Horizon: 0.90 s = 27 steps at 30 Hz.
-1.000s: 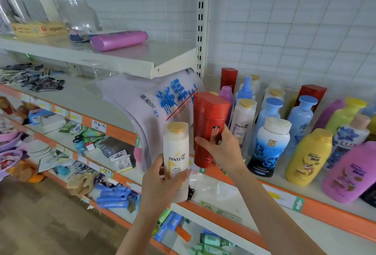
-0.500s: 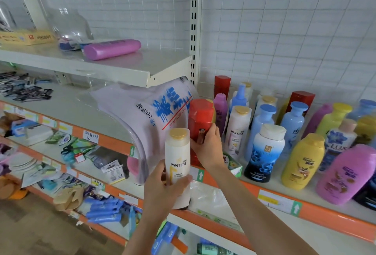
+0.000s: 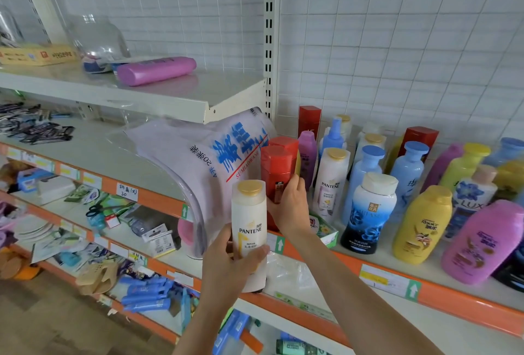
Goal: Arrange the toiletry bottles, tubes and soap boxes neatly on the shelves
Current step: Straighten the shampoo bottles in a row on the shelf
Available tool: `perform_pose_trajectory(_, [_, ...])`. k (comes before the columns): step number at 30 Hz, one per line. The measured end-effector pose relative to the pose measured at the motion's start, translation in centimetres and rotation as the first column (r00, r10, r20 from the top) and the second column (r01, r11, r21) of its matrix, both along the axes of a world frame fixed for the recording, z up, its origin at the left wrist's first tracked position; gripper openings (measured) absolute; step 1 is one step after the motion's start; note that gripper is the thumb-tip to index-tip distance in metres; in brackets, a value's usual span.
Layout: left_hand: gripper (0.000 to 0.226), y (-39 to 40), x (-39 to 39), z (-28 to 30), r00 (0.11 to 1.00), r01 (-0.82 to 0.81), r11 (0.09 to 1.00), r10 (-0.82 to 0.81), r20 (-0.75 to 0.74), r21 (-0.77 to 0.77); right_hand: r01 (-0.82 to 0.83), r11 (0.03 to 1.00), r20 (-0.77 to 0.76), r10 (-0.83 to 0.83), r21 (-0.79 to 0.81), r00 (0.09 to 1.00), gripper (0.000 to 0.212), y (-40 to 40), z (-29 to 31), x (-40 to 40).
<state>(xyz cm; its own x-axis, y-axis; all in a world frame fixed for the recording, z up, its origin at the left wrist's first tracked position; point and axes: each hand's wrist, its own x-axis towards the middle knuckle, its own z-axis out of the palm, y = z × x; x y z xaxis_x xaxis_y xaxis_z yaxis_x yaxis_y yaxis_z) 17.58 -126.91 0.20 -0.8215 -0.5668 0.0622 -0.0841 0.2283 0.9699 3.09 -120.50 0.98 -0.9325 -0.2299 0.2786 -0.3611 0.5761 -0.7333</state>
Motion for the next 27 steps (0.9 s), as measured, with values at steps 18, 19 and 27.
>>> perform_pose_trajectory(18, [0.044,0.4,-2.1,0.1,0.990,0.116,0.993,-0.117,-0.073,-0.025,-0.410,0.870,0.089,0.401,0.274,0.912,0.052,7.9,6.1,1.5])
perform_pose_trajectory(19, [0.043,0.7,-2.5,0.0,0.989,0.131,0.990,-0.134,-0.070,-0.044,-0.448,0.853,0.115,0.434,0.268,0.894,0.055,8.7,7.2,1.9])
perform_pose_trajectory(27, [0.036,5.0,-5.1,1.1,0.930,0.328,0.917,-0.356,-0.094,-0.226,-0.412,0.883,0.113,0.396,0.225,0.911,0.043,12.0,10.0,3.0])
